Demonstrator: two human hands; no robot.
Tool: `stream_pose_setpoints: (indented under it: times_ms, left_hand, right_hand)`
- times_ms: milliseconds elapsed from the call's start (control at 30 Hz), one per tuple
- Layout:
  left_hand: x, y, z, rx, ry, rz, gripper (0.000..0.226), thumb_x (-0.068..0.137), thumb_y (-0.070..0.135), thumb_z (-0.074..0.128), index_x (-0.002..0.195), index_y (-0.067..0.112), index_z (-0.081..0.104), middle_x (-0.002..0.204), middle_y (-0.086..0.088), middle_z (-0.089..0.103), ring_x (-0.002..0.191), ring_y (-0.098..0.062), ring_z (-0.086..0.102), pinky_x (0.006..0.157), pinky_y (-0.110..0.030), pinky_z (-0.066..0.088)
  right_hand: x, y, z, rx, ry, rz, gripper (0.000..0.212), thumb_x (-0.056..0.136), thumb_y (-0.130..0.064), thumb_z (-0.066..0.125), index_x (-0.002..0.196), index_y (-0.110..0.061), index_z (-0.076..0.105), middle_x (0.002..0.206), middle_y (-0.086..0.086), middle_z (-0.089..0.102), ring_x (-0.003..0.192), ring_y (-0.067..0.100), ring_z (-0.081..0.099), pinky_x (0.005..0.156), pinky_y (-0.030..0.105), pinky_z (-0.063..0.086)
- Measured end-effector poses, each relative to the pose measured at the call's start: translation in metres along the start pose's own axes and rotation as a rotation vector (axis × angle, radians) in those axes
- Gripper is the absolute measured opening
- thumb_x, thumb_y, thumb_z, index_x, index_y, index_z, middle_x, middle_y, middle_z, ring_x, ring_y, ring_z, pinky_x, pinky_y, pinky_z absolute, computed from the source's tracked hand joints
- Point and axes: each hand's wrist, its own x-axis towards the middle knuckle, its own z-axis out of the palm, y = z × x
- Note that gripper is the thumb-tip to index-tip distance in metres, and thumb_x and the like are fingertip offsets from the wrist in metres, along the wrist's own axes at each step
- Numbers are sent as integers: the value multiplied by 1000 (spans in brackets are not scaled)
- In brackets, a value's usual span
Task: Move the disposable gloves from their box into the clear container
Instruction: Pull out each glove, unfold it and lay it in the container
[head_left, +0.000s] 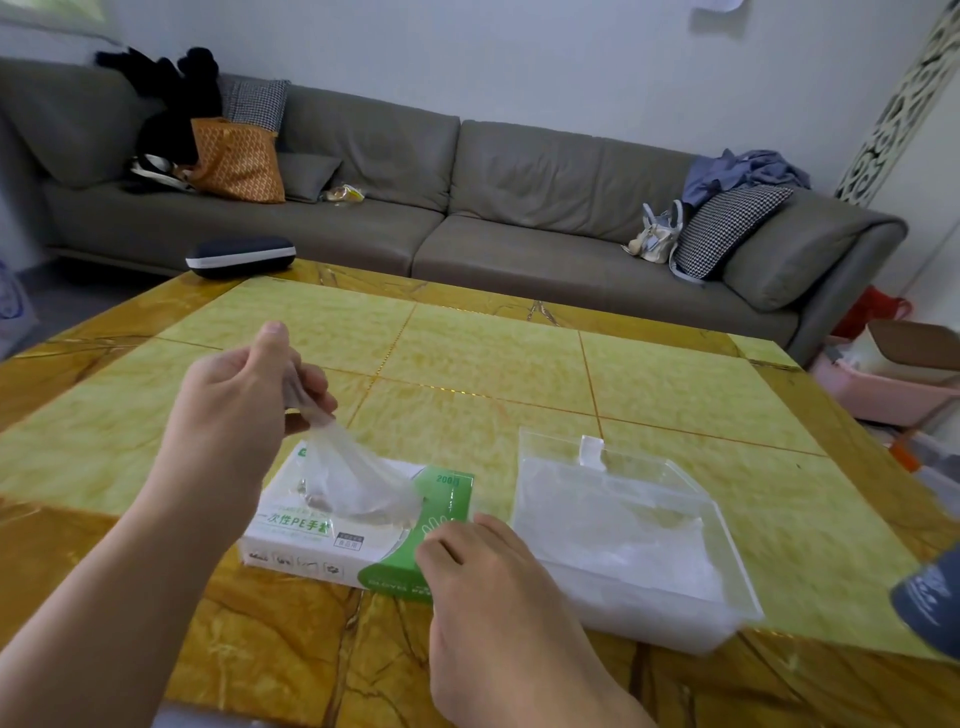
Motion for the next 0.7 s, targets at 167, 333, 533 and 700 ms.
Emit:
stream_pose_setpoints:
  times_ms: [167, 333, 533, 700]
  left_hand:
    - [8, -7, -5, -223, -8, -58, 37, 108, 43, 46, 86, 16, 54, 72, -3, 65, 69, -24, 64, 82, -48, 58]
    - [9, 0, -4, -725, -168, -61, 42, 110, 37, 39, 71, 24, 45, 67, 6, 46, 58, -12, 47, 67, -28, 49]
    - [10, 13, -20, -955, -321, -46, 36, 107, 32, 45, 72, 27, 40, 65, 14, 38, 55, -4, 33, 58, -19, 36]
    - [5, 5, -3, -495, -243, -34, 41, 107, 39, 47, 68, 25, 42, 62, 7, 36, 53, -12, 34, 54, -27, 37]
  right_hand:
    - [-1, 0, -1, 61, 25, 18, 38, 96, -11, 52, 134, -17, 50, 129, -5, 48, 120, 18, 37, 113, 32, 37]
    - [-1, -4, -6, 88, 2, 32, 34, 101, -17, 45, 135, -17, 45, 133, -3, 45, 124, 20, 34, 115, 33, 31]
    - [2, -6, -9, 128, 32, 91, 40, 104, -24, 45, 143, -20, 40, 136, -5, 43, 127, 20, 38, 114, 33, 36]
    - [3, -8, -11, 137, 46, 97, 45, 104, -33, 47, 146, -24, 33, 139, -6, 45, 130, 20, 39, 110, 31, 35]
